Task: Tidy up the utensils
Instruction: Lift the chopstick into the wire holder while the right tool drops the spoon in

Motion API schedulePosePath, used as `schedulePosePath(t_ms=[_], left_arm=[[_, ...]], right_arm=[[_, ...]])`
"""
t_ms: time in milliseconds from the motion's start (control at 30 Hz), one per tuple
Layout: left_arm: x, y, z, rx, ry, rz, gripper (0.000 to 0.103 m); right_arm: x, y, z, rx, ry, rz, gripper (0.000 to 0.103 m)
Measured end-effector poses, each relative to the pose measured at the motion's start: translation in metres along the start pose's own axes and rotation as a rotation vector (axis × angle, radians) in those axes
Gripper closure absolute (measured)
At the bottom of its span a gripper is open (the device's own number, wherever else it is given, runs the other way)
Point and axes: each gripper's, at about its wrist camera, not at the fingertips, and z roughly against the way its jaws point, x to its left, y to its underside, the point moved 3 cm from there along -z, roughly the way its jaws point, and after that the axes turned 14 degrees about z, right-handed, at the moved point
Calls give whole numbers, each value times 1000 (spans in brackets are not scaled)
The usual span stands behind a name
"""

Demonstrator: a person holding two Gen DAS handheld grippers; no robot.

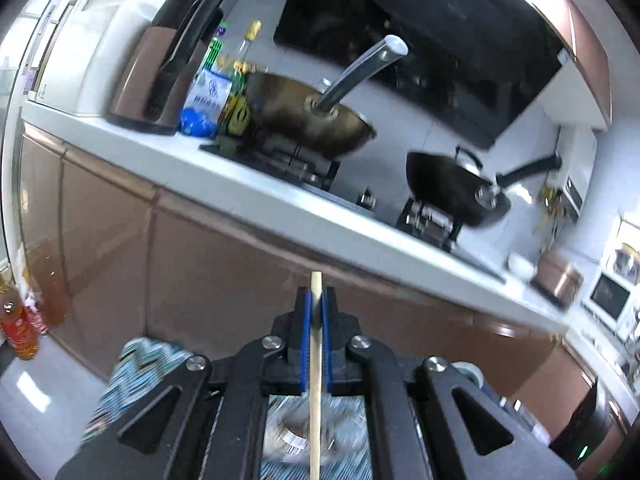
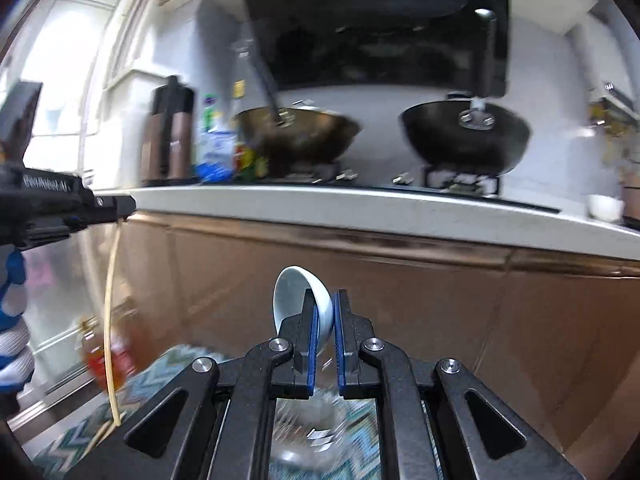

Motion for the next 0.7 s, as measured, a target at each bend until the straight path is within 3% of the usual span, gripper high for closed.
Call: schedulePosePath(t_ms=[267,533,600,700], left_arm=[[-6,38,-65,-166,-69,-33,98],[14,85,-95,-185,-125,-114,96],[18,91,-93,-164,-124,-123,90],[19,93,-85,-153,-125,-140,76]], right_arm=[[-6,40,-58,1,169,-22,96],[4,82,-86,46,177,-33,92],[8,88,-83,50,152,-35,89],[13,87,-77,37,143,-29,75]])
